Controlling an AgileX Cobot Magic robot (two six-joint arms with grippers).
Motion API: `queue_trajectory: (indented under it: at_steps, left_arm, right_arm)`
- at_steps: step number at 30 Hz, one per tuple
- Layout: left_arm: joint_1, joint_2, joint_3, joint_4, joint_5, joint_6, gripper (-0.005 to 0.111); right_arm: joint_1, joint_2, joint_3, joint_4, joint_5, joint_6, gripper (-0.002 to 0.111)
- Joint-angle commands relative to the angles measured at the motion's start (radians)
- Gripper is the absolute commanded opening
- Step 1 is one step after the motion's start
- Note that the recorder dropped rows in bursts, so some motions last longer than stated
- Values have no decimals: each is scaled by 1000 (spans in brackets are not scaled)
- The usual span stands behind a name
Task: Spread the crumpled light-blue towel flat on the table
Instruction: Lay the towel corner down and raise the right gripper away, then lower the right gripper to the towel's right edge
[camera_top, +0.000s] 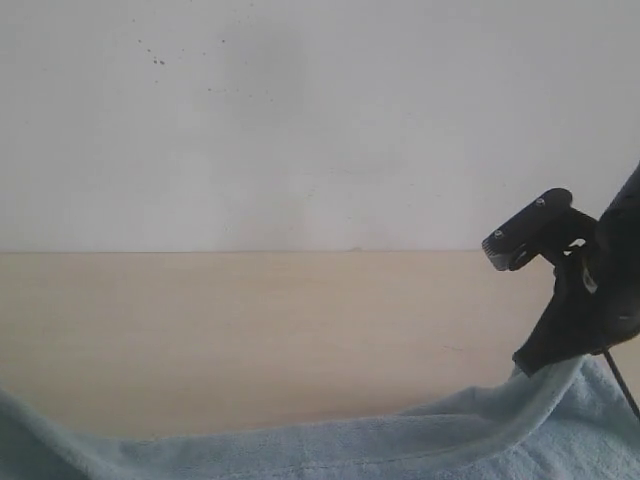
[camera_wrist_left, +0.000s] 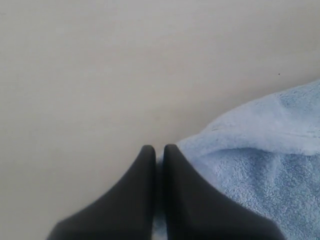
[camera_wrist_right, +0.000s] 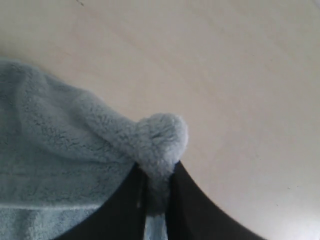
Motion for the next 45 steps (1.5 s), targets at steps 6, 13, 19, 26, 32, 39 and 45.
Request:
queue_trajectory:
  at_steps: [6,13,19,26,32,39,45]
  left_arm:
    - [64,154,-122,542,-283,-517,22]
    - [67,108,-163,529,-214,-512,70]
    - [67,30,-56,491,-165,-528,58]
    - [67,-159,180,443,-262,-551,35]
    - [58,-339,223,361,-285,-523,33]
    - [24,-398,223,142,-249,-308,33]
    - [24,-398,223,-56,-232,-123,33]
  right_arm:
    - [-5,254,-402,-34,-47,24,20]
    - [-5,250,-683,314,19,-176,68]
    - [-38,231,-685,280,158,-155,48]
    - [-128,184,-467,387,315,-273,22]
    - [-134,118,-184,370,243,-313,9]
    - [-134,97,-26,359,113,-296,9]
    - [-136,103,35,354,36,-297,9]
